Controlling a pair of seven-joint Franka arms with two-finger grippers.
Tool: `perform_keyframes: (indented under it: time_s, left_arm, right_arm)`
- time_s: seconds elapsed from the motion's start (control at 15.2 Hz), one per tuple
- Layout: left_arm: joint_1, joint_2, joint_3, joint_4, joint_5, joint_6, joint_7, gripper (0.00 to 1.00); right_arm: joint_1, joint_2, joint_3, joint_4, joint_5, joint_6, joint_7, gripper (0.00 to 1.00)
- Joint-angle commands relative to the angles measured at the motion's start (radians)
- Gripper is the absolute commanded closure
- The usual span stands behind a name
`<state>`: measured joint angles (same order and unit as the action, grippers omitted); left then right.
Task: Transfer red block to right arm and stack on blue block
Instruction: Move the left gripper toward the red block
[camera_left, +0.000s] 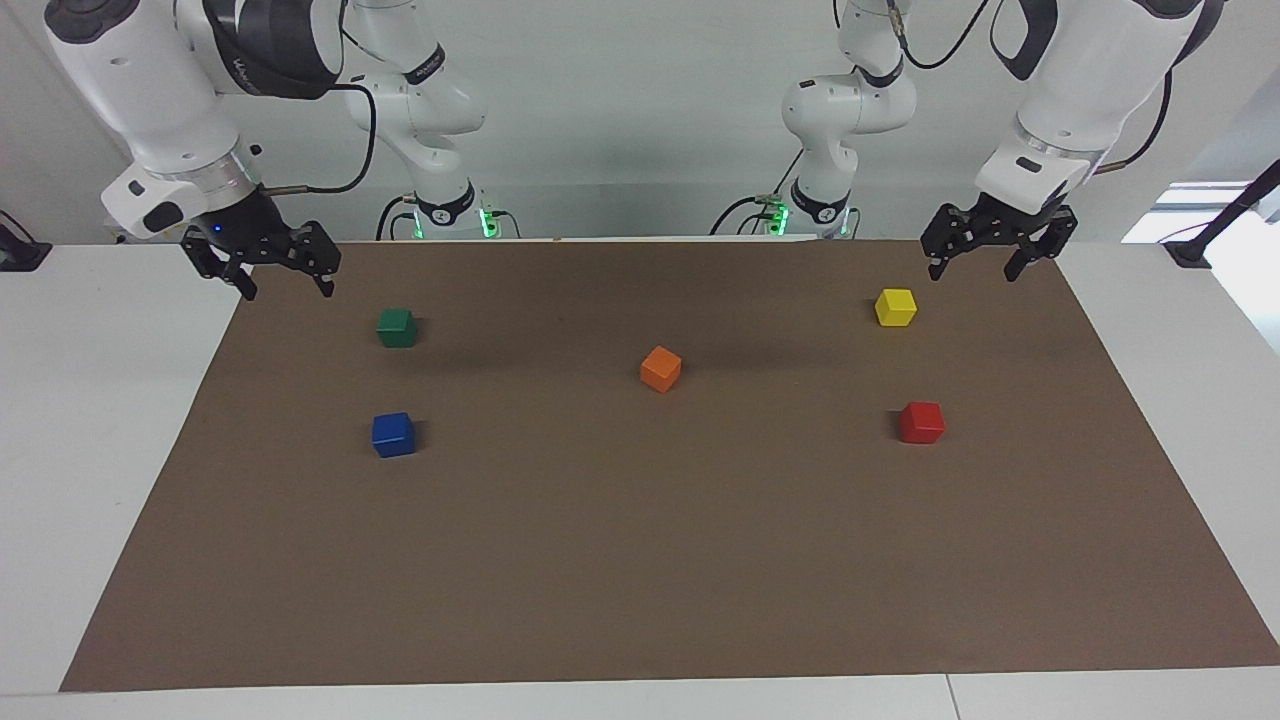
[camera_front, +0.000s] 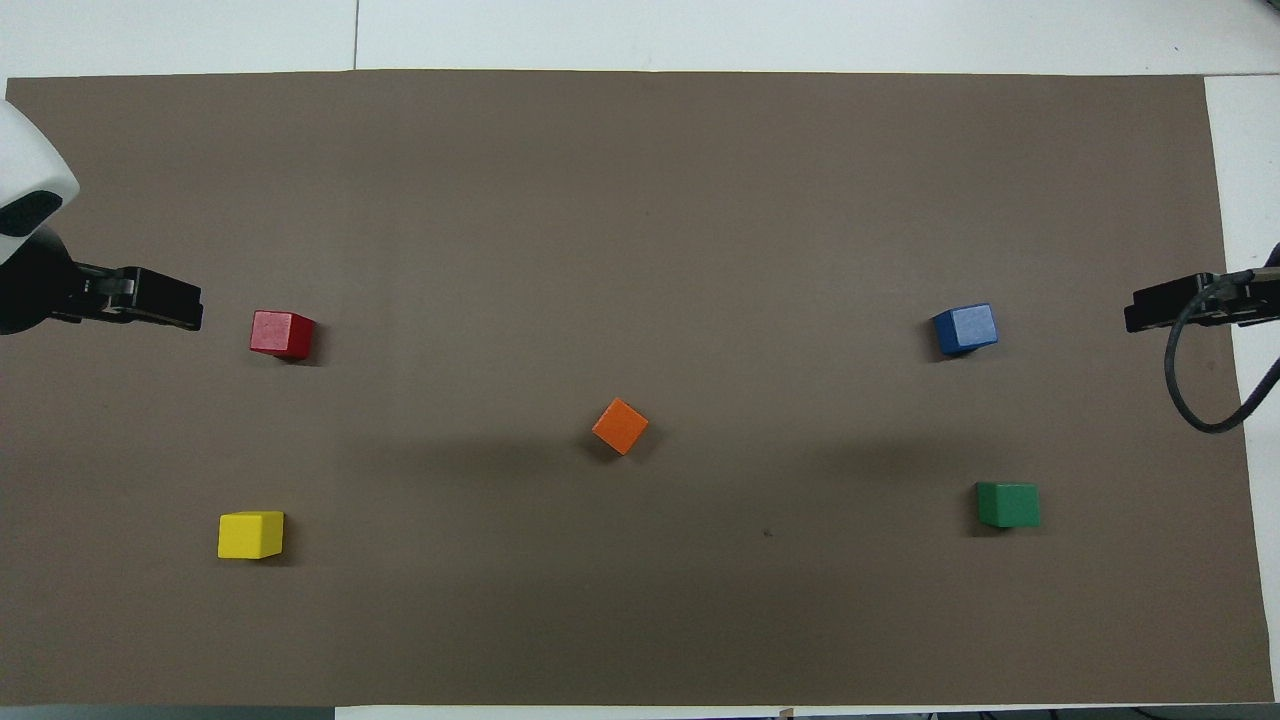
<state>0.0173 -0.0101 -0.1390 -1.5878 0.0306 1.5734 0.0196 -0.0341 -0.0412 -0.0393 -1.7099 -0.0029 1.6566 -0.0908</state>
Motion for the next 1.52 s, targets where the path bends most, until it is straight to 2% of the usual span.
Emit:
perform_keyframes:
  time_s: [0.0,0.59,0.92,1.19,1.45]
  left_arm:
    - [-0.003,-0.004,0.006,-0.001,-0.008,0.008,0.014,0.00]
    - [-0.005,-0.016,0.003,-0.011,-0.011,0.007,-0.013,0.00]
    - [0.029,-0.025,0.006,-0.115,-0.009,0.151,-0.023,0.00]
    - [0.032,0.002,0.007,-0.156,-0.009,0.217,0.045,0.00]
    - [0.047,0.099,0.006,-0.153,-0.009,0.281,0.053,0.00]
  right_arm:
    - [-0.015,-0.006,0.007,-0.011,-0.006,0.020,-0.015,0.00]
    - [-0.017,-0.006,0.007,-0.010,-0.006,0.020,-0.017,0.00]
    - [-0.017,-0.006,0.007,-0.010,-0.006,0.019,-0.017,0.00]
    - [-0.018,-0.006,0.007,-0.010,-0.006,0.020,-0.018,0.00]
    - [-0.018,-0.006,0.007,-0.010,-0.006,0.020,-0.018,0.00]
